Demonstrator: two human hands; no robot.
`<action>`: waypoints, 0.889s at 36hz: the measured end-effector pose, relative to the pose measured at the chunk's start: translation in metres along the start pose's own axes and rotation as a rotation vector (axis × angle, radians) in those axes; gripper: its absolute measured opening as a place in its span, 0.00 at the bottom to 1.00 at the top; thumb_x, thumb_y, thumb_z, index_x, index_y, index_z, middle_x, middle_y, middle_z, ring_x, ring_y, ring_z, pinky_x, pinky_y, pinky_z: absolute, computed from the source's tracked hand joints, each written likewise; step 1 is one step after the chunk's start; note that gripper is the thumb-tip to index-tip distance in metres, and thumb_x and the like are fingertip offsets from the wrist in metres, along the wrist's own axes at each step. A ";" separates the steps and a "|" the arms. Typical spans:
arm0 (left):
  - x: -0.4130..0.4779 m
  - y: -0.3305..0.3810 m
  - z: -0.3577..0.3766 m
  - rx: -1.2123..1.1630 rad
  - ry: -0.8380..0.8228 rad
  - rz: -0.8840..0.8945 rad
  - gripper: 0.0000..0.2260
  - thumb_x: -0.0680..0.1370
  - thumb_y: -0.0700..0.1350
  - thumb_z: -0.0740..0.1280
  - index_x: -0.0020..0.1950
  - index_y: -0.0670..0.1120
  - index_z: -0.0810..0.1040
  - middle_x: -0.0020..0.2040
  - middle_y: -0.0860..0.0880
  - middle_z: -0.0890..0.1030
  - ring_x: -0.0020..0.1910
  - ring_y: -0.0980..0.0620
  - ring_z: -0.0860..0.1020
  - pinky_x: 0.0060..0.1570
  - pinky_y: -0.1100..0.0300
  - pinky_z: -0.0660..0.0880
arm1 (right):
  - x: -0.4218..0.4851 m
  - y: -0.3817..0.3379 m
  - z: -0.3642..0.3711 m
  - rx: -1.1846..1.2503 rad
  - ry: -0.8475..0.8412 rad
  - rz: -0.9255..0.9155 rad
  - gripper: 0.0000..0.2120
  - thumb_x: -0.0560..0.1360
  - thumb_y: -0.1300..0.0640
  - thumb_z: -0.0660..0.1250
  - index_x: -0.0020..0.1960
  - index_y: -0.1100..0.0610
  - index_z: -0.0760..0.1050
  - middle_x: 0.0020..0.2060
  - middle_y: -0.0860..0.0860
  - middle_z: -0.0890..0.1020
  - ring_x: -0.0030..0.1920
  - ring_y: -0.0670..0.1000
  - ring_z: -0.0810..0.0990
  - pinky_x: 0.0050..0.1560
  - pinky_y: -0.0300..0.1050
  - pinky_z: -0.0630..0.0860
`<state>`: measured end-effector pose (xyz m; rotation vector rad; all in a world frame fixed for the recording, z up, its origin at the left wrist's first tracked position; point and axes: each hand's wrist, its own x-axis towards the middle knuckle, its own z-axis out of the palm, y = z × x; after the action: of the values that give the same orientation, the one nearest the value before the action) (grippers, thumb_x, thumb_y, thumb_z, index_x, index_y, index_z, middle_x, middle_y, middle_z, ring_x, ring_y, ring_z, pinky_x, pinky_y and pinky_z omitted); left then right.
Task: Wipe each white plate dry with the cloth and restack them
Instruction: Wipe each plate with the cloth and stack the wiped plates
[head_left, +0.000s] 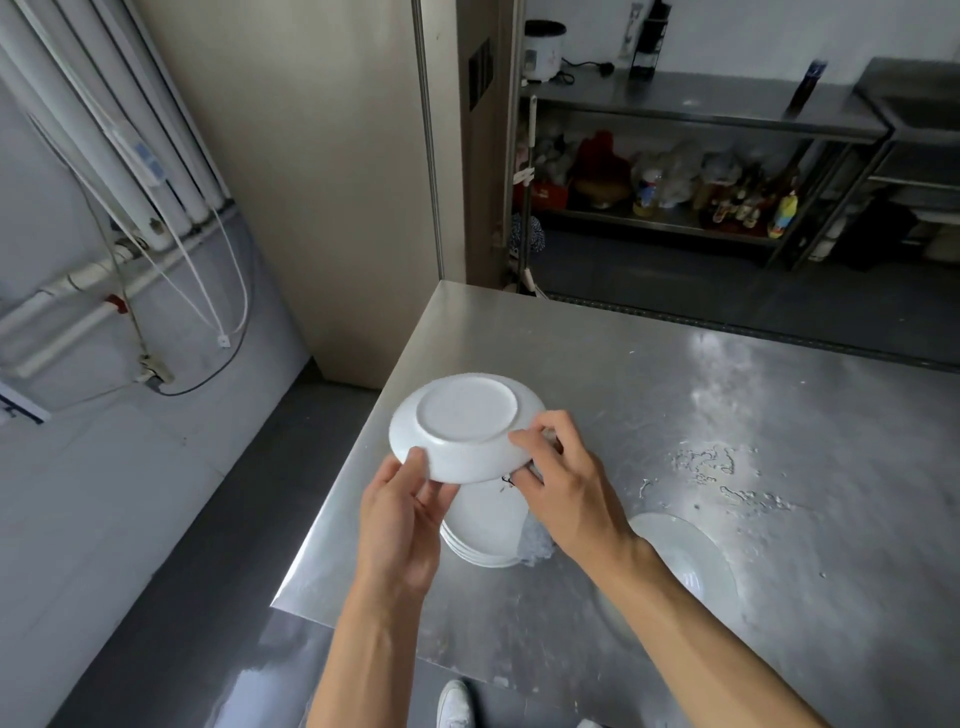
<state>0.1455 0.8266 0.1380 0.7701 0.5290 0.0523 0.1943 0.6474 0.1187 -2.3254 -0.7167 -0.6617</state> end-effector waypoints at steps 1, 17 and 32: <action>0.000 -0.002 0.002 -0.015 0.005 -0.020 0.10 0.85 0.39 0.63 0.63 0.39 0.81 0.57 0.43 0.87 0.52 0.49 0.87 0.47 0.59 0.84 | 0.000 0.001 -0.001 -0.011 0.018 0.005 0.14 0.68 0.72 0.73 0.52 0.63 0.79 0.53 0.56 0.74 0.36 0.57 0.76 0.30 0.50 0.76; 0.003 -0.034 0.002 0.446 -0.033 0.126 0.22 0.75 0.69 0.69 0.56 0.54 0.87 0.64 0.53 0.79 0.63 0.55 0.79 0.53 0.57 0.83 | -0.003 0.031 -0.020 0.092 0.190 0.251 0.05 0.77 0.66 0.69 0.45 0.58 0.79 0.42 0.47 0.79 0.41 0.48 0.78 0.44 0.43 0.75; 0.019 -0.082 -0.001 0.883 -0.358 0.338 0.32 0.84 0.28 0.57 0.65 0.66 0.81 0.56 0.63 0.81 0.42 0.55 0.77 0.47 0.58 0.81 | -0.043 0.090 -0.068 0.383 -0.026 0.896 0.09 0.77 0.52 0.72 0.40 0.53 0.78 0.31 0.44 0.78 0.35 0.45 0.74 0.40 0.45 0.72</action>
<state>0.1494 0.7725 0.0742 1.6893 0.0470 -0.0112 0.2008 0.5276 0.1035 -1.9997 0.2126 -0.0689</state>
